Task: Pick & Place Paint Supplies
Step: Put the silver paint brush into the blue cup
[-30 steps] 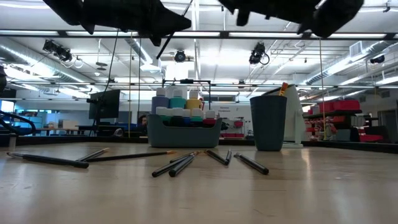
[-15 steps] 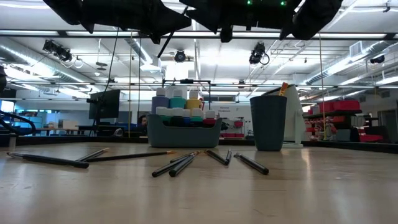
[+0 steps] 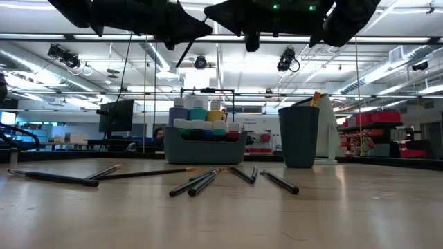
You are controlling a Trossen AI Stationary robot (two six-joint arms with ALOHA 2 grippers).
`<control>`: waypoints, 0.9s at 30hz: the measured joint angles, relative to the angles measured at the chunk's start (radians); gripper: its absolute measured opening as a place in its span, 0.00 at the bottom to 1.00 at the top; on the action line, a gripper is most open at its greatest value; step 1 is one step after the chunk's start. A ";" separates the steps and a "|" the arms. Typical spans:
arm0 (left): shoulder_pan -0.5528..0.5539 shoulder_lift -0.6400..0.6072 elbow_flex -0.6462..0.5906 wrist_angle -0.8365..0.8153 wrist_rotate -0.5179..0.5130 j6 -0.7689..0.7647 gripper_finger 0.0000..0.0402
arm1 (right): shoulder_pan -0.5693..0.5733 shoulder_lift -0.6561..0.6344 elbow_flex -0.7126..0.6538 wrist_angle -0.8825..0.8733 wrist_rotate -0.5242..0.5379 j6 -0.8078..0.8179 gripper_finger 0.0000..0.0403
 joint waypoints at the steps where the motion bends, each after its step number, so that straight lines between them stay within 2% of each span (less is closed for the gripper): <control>1: 0.000 0.000 0.000 0.000 0.001 -0.001 0.07 | 0.001 0.000 0.000 0.000 0.003 0.001 0.03; 4: 0.000 0.000 0.000 -0.006 0.002 -0.005 0.11 | 0.006 0.000 0.000 -0.001 0.014 0.025 0.05; 7: 0.000 0.000 0.000 -0.013 0.005 -0.042 0.15 | 0.022 -0.006 -0.001 -0.009 0.022 0.021 0.02; 10: -0.001 0.000 0.000 -0.041 0.007 -0.069 0.18 | 0.057 -0.045 -0.001 -0.074 0.100 -0.023 0.02; 14: 0.000 0.000 0.000 -0.083 0.004 -0.079 0.21 | 0.108 -0.160 -0.001 -0.331 0.246 -0.043 0.01; 19: 0.000 0.000 0.000 -0.100 -0.002 -0.044 0.23 | 0.169 -0.333 -0.001 -0.623 0.411 0.010 0.01; 27: 0.000 0.000 0.000 -0.101 -0.002 -0.046 0.22 | 0.178 -0.504 -0.001 -1.039 0.595 0.112 0.01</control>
